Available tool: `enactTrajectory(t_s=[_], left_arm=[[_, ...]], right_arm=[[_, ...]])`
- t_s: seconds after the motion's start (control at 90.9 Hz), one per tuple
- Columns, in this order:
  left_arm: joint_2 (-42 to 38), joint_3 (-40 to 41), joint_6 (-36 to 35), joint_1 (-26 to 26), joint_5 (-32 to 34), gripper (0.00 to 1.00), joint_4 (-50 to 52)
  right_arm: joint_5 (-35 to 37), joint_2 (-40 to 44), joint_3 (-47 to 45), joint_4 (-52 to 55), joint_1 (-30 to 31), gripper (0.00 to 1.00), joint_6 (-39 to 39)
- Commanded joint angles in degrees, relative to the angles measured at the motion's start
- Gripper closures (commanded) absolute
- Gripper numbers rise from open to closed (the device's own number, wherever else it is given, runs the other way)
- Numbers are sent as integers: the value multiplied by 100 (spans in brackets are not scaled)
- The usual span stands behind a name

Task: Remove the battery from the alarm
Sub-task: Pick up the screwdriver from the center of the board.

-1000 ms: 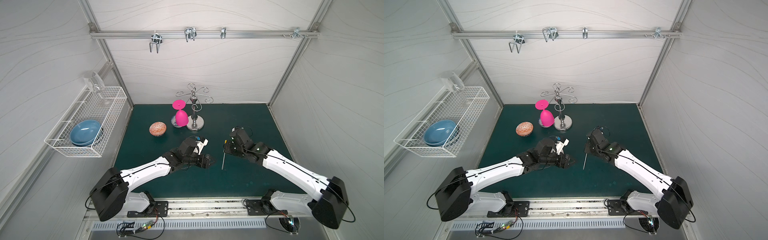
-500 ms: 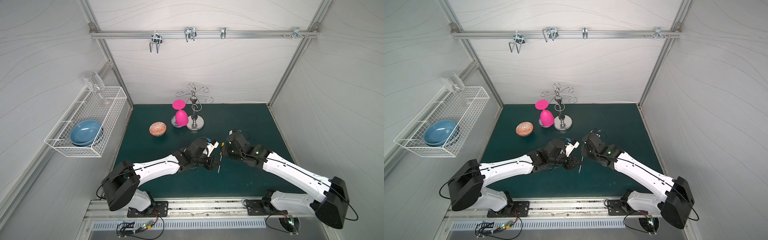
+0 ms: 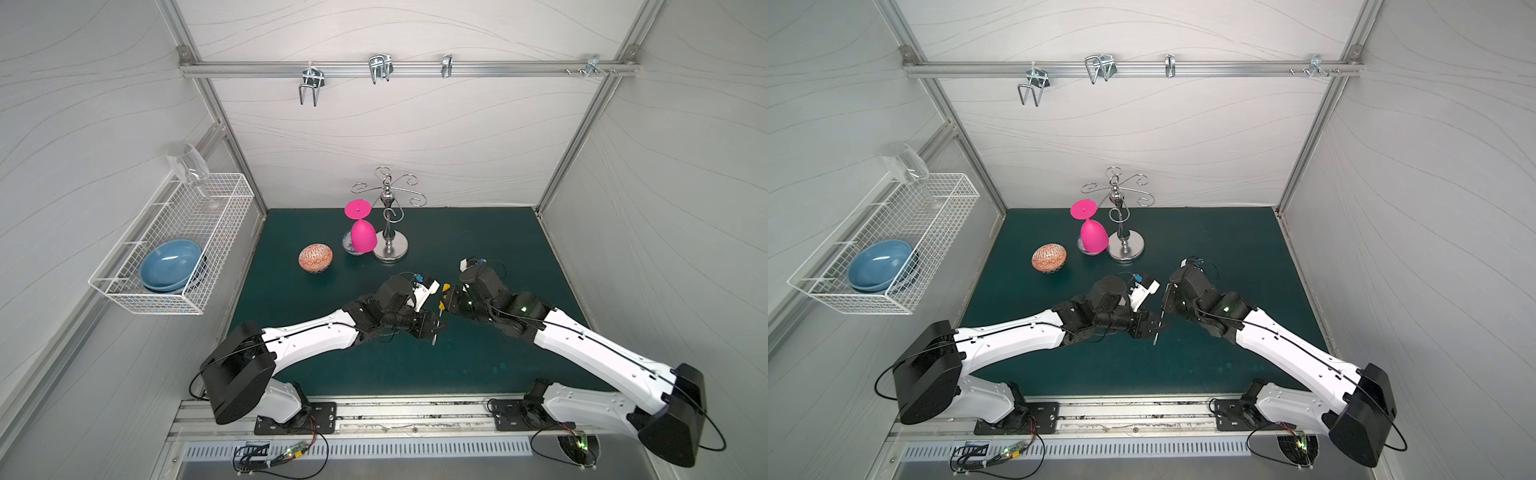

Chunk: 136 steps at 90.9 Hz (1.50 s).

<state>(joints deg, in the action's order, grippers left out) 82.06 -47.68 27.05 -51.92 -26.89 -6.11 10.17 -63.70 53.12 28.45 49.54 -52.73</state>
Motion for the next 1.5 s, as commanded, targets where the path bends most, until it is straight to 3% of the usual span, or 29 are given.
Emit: enactTrajectory(t_s=[0.0,0.11,0.198,0.363,0.539,0.649,0.748,0.924,0.979,1.046,1.167,1.299,1.486], left_arm=[[82,-141,-44,-40,-43,66,-227],[37,-119,-74,-40,14,87,-208],[-42,-94,-151,-40,58,100,-150],[-322,33,-521,-41,62,100,-59],[-406,40,-915,-39,-236,100,-80],[-355,18,-1041,-40,-301,100,-74],[-318,-32,-1115,-37,-267,100,23],[-448,68,-1116,-33,-90,100,149],[-574,142,-1085,-30,48,83,221],[-769,277,-965,37,179,62,301],[-1359,738,-391,481,566,38,522],[-1995,1329,465,1516,781,26,1293],[-2381,1610,699,2925,722,26,2531]], right_arm=[[-92,-38,5,-144,20,94,-44],[-135,-8,-10,-133,9,92,-41],[-456,75,-76,-190,-154,83,83],[-2068,409,-457,-523,-756,62,559],[-2997,448,-470,-442,-980,56,801],[-3229,344,-426,-464,-975,58,849],[-3386,264,-451,-547,-981,65,800],[-3151,313,-412,-455,-977,91,975],[-2995,360,-400,-430,-980,100,1100],[-2716,384,-430,-477,-974,100,1250],[-2037,274,-583,-1000,-886,100,1490],[-511,-208,-625,-1770,-261,100,1893],[301,-1248,-666,-3420,245,100,1881]])
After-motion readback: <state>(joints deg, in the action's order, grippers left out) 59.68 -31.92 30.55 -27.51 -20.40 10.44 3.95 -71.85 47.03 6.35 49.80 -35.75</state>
